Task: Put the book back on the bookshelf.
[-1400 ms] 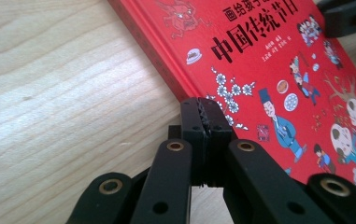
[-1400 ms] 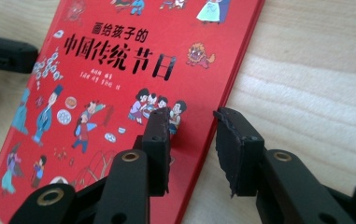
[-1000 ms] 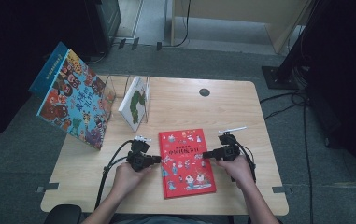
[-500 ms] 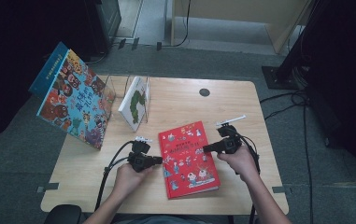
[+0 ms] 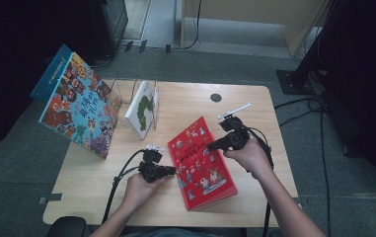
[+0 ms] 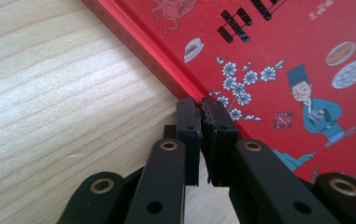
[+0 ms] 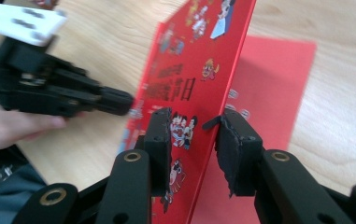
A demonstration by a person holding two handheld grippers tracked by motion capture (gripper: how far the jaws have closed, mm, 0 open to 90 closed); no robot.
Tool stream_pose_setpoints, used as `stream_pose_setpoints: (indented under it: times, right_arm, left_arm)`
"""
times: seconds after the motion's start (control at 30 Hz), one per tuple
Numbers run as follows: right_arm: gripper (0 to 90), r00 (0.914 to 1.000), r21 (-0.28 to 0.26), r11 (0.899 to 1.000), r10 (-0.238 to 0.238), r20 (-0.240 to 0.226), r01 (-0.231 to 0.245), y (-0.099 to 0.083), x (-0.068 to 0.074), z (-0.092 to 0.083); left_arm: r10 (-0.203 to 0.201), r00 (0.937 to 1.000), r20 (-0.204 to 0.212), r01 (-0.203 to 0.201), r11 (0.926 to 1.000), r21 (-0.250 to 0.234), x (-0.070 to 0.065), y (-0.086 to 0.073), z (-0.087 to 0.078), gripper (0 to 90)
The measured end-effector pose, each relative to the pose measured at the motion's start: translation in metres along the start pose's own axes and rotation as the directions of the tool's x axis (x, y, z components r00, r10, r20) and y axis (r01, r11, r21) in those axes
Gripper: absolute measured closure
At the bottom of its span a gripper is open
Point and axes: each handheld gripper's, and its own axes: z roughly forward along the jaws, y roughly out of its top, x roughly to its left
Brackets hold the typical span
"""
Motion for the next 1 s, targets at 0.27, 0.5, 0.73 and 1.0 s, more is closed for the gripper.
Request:
stream_pose_setpoints:
  times: [0.27, 0.5, 0.73, 1.0]
  right_arm:
    - [67.4, 0.9941, 0.085, 0.993, -0.092, 0.058, 0.087, 0.021, 0.033, 0.003]
    - [71.9, 0.9944, 0.145, 0.986, -0.089, 0.057, 0.080, 0.028, 0.042, 0.020]
    - [79.1, 0.9922, 0.157, 0.980, -0.124, -0.004, 0.123, 0.035, 0.047, 0.025]
    - [83.2, 0.9942, 0.214, 0.971, -0.104, -0.027, 0.107, 0.041, 0.044, 0.023]
  left_arm:
    - [-0.001, 0.9997, 0.022, 0.001, 0.9999, -0.015, 0.000, 0.001, -0.001, 76.2]
    - [0.008, 1.0000, 0.001, -0.008, 0.9997, -0.024, 0.003, 0.002, -0.005, 67.8]
    - [-0.001, 0.9999, 0.013, 0.002, 0.9993, -0.036, 0.003, 0.003, -0.007, 49.7]
    - [0.030, 0.9994, 0.014, -0.030, 0.9992, -0.027, 0.004, 0.005, -0.009, 35.5]
